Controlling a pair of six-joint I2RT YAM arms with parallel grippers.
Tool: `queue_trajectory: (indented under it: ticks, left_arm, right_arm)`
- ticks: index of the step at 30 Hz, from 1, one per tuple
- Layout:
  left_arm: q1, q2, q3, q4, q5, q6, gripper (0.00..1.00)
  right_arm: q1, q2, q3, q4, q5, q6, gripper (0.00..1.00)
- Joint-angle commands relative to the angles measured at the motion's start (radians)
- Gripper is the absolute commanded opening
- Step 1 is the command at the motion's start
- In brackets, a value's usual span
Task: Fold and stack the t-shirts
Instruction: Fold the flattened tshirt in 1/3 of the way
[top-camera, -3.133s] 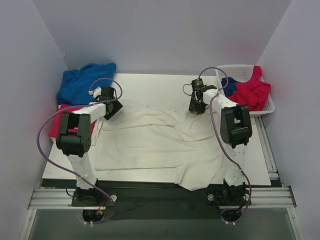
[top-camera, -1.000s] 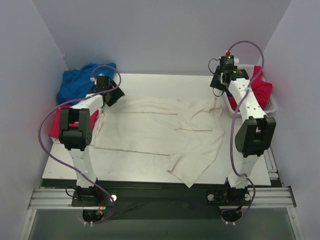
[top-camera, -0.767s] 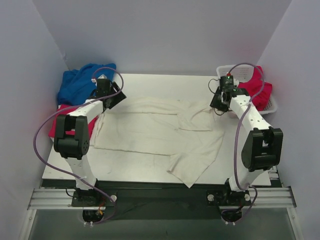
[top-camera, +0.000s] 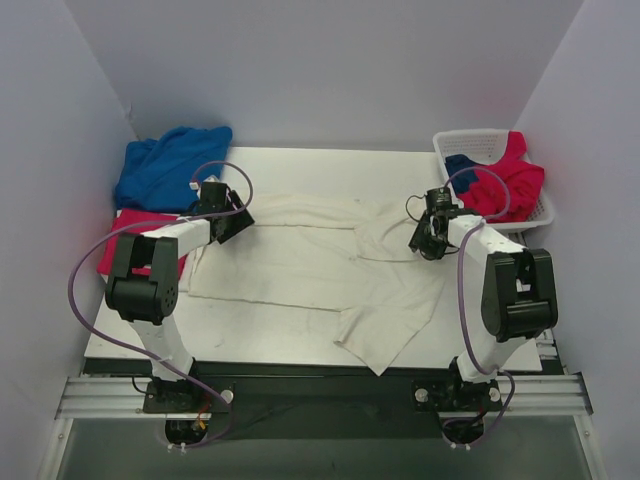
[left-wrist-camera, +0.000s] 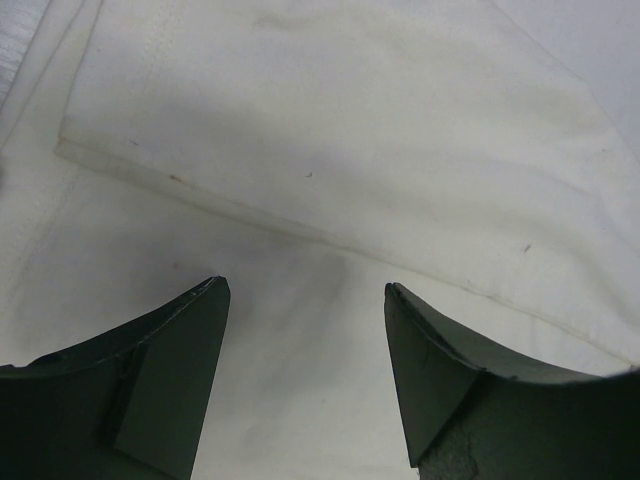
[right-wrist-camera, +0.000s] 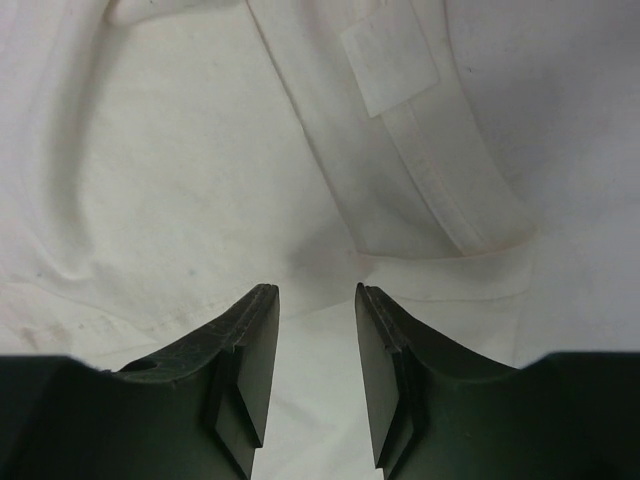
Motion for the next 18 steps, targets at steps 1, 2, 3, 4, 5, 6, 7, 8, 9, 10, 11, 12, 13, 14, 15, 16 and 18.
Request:
queue_trajectory:
  ticks: [1, 2, 3, 4, 5, 6, 7, 8, 9, 10, 11, 12, 13, 14, 15, 16, 18]
  left_arm:
    - [0.002, -0.033, 0.021, 0.039, -0.01, 0.009, 0.74]
    - [0.004, -0.032, 0.021, 0.041, -0.01, 0.01, 0.74]
    - [0.004, -0.032, 0.021, 0.041, -0.009, 0.009, 0.74]
    - [0.002, -0.029, 0.021, 0.041, -0.009, 0.007, 0.74]
    - [0.002, -0.029, 0.021, 0.041, -0.009, 0.007, 0.74]
    - [0.004, -0.029, 0.021, 0.042, -0.009, 0.006, 0.74]
    - [0.004, -0.03, 0.023, 0.039, -0.009, 0.007, 0.74]
    - [0.004, -0.032, 0.021, 0.037, -0.01, 0.007, 0.74]
    - [0.004, -0.033, 0.024, 0.037, -0.01, 0.009, 0.74]
    - [0.005, -0.033, 0.024, 0.03, -0.012, 0.007, 0.74]
    - [0.004, -0.035, 0.024, 0.028, -0.012, 0.01, 0.74]
    - [0.007, -0.036, 0.023, 0.027, -0.015, 0.01, 0.74]
    - [0.007, -0.038, 0.024, 0.025, -0.015, 0.01, 0.74]
    - [0.007, -0.04, 0.023, 0.025, -0.018, 0.01, 0.74]
    - [0.006, -0.041, 0.024, 0.025, -0.018, 0.01, 0.74]
    - [0.006, -0.041, 0.023, 0.024, -0.018, 0.01, 0.74]
    - [0.006, -0.038, 0.024, 0.024, -0.016, 0.01, 0.74]
  right_arm:
    - [0.002, 0.003, 0.025, -0.05, 0.053, 0.004, 0.38]
    - [0.002, 0.0, 0.021, -0.05, 0.056, 0.004, 0.39]
    - [0.002, 0.003, 0.018, -0.051, 0.059, 0.004, 0.39]
    - [0.002, 0.003, 0.017, -0.053, 0.064, 0.004, 0.39]
    - [-0.001, 0.009, 0.015, -0.053, 0.064, 0.005, 0.39]
    - [-0.003, 0.013, 0.015, -0.053, 0.062, 0.007, 0.39]
    - [-0.003, 0.016, 0.017, -0.054, 0.061, 0.008, 0.39]
    - [-0.003, 0.022, 0.017, -0.054, 0.061, 0.011, 0.39]
    - [-0.005, 0.027, 0.015, -0.054, 0.061, 0.013, 0.38]
    - [-0.006, 0.03, 0.014, -0.054, 0.057, 0.014, 0.38]
    - [-0.006, 0.038, 0.012, -0.054, 0.059, 0.014, 0.38]
    - [-0.006, 0.039, 0.009, -0.054, 0.057, 0.019, 0.38]
    - [-0.008, 0.042, 0.003, -0.054, 0.06, 0.022, 0.38]
    - [-0.008, 0.046, 0.0, -0.051, 0.064, 0.024, 0.38]
    - [-0.006, 0.047, -0.003, -0.051, 0.064, 0.022, 0.38]
    - [-0.008, 0.049, -0.005, -0.047, 0.065, 0.024, 0.37]
    - [-0.008, 0.058, -0.008, -0.041, 0.067, 0.019, 0.33]
